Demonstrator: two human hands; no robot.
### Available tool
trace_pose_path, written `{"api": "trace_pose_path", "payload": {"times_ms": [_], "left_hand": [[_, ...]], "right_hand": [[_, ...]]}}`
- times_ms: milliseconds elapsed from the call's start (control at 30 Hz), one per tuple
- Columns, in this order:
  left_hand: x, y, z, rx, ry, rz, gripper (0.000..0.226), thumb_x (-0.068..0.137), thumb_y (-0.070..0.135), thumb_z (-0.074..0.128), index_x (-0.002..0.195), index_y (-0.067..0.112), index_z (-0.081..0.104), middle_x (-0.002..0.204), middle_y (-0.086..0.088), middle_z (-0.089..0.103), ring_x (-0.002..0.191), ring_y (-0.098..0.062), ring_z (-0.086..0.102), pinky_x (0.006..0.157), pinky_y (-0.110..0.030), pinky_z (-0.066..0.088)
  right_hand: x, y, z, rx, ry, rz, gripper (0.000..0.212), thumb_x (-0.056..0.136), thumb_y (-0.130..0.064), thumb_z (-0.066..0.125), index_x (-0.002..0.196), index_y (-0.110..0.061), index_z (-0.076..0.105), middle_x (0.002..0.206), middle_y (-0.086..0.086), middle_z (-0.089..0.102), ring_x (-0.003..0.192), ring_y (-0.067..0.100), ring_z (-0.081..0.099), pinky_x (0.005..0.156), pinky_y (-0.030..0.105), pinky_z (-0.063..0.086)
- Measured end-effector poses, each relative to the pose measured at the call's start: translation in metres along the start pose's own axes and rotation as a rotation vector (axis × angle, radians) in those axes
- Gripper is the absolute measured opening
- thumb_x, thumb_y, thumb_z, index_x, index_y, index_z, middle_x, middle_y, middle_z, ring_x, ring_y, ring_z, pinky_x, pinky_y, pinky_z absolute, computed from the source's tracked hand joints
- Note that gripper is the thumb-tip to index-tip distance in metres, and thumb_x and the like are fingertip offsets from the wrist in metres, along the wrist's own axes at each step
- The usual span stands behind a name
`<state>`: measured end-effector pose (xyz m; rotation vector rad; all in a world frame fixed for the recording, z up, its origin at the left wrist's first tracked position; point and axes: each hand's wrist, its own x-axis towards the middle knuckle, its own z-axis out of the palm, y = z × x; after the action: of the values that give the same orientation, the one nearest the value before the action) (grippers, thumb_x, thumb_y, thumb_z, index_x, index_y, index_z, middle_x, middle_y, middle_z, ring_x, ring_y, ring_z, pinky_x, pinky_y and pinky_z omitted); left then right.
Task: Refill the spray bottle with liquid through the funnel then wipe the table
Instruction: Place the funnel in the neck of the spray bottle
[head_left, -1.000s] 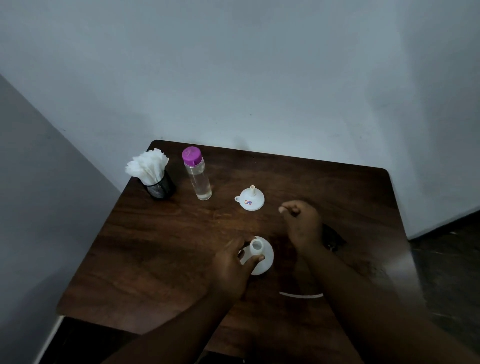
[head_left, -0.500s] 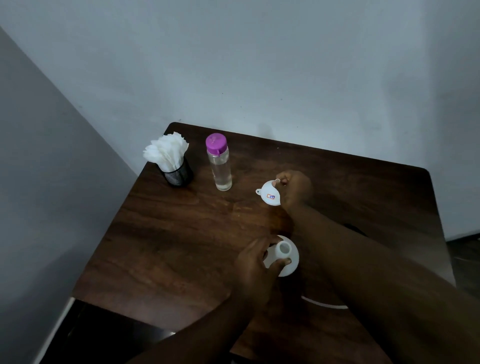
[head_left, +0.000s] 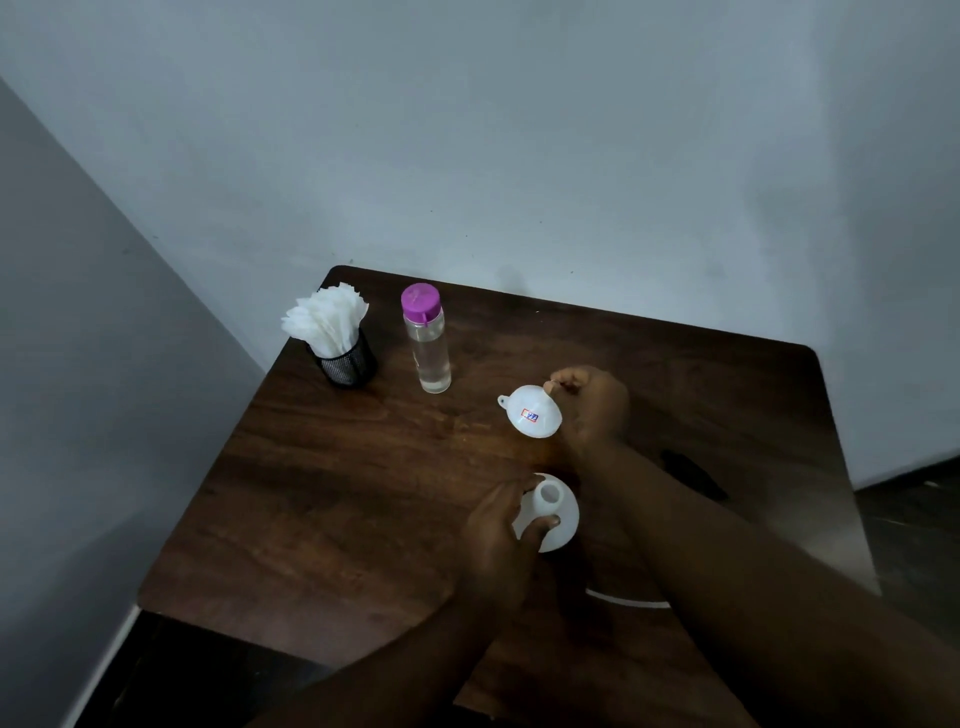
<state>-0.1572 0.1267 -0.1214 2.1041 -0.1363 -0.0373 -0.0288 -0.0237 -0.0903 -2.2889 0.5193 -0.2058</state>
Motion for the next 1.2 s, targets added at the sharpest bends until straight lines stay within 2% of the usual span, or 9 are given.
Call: {"api": "trace_pose_path", "payload": {"times_ms": [200,367,433,500,633,833,933,1067,1200], "left_hand": [[-0.005,0.003,-0.018,0.035,-0.051,0.057,0.052,0.091,0.063,0.06,0.134,0.033,0.062,0.129,0.024,0.063,0.119,0.012,0.054,0.1,-0.009,0.041],[-0.004,0.012,-0.039,0.038,0.04,0.118,0.009,0.102,0.029,0.061,0.103,0.022,0.066,0.099,0.009,0.069,0.091,-0.004,0.063,0.08,-0.031,0.053],[0.002,0.021,-0.046,0.032,0.103,0.136,0.013,0.1,0.019,0.059,0.102,0.032,0.062,0.1,0.02,0.066,0.095,0.002,0.063,0.08,-0.021,0.052],[0.01,0.031,-0.053,-0.031,0.173,0.112,0.03,0.095,0.017,0.058,0.117,0.038,0.063,0.111,0.029,0.062,0.106,0.011,0.06,0.089,-0.01,0.048],[0.031,0.039,-0.061,-0.152,0.232,0.038,0.048,0.09,-0.008,0.061,0.132,0.016,0.064,0.13,0.007,0.066,0.121,-0.005,0.062,0.103,-0.034,0.053],[0.044,0.057,-0.082,-0.347,0.146,0.145,0.048,0.093,-0.009,0.062,0.137,0.009,0.059,0.134,0.004,0.066,0.124,-0.004,0.062,0.101,-0.028,0.053],[0.041,0.062,-0.091,-0.409,0.114,0.126,0.046,0.094,-0.008,0.063,0.137,0.009,0.059,0.123,0.004,0.069,0.115,-0.003,0.066,0.093,-0.022,0.056],[0.035,0.06,-0.097,-0.403,0.06,0.081,0.027,0.095,-0.002,0.064,0.118,0.009,0.071,0.111,0.0,0.075,0.106,-0.017,0.072,0.086,-0.034,0.062],[0.025,0.063,-0.098,-0.431,0.045,-0.001,0.018,0.092,0.005,0.072,0.109,0.009,0.074,0.096,-0.005,0.077,0.094,-0.027,0.075,0.079,-0.043,0.064]], "right_hand": [[-0.024,-0.007,-0.029,0.116,0.014,0.022,0.014,0.084,-0.015,0.077,0.098,-0.01,0.077,0.098,0.003,0.076,0.086,0.01,0.065,0.075,0.018,0.046],[-0.039,-0.013,-0.049,0.167,0.032,0.004,0.014,0.084,-0.017,0.078,0.096,-0.012,0.078,0.095,0.0,0.076,0.085,0.012,0.069,0.079,0.027,0.056],[-0.043,-0.015,-0.054,0.219,0.029,0.019,0.014,0.083,-0.018,0.079,0.095,-0.013,0.078,0.092,0.0,0.076,0.082,0.015,0.071,0.08,0.037,0.06],[-0.048,-0.018,-0.059,0.275,0.018,0.05,0.012,0.083,-0.018,0.079,0.095,-0.015,0.078,0.088,-0.001,0.076,0.079,0.016,0.072,0.078,0.041,0.061],[-0.061,-0.03,-0.071,0.418,-0.004,0.07,0.007,0.085,-0.014,0.076,0.092,-0.015,0.076,0.08,0.003,0.075,0.07,0.022,0.072,0.067,0.039,0.062],[-0.074,-0.039,-0.086,0.603,-0.075,0.153,0.007,0.088,-0.012,0.074,0.092,-0.007,0.072,0.079,0.013,0.074,0.063,0.016,0.067,0.054,0.026,0.054],[-0.081,-0.041,-0.093,0.616,-0.152,0.215,0.008,0.088,-0.013,0.074,0.092,-0.006,0.073,0.078,0.013,0.074,0.063,0.015,0.066,0.055,0.024,0.053],[-0.088,-0.039,-0.096,0.638,-0.229,0.343,0.01,0.088,-0.017,0.076,0.09,-0.008,0.074,0.08,0.014,0.075,0.064,0.015,0.065,0.059,0.027,0.058],[-0.097,-0.029,-0.089,0.582,-0.242,0.348,0.009,0.088,-0.017,0.074,0.094,-0.011,0.077,0.088,0.005,0.077,0.083,0.019,0.073,0.076,0.039,0.063]]}}
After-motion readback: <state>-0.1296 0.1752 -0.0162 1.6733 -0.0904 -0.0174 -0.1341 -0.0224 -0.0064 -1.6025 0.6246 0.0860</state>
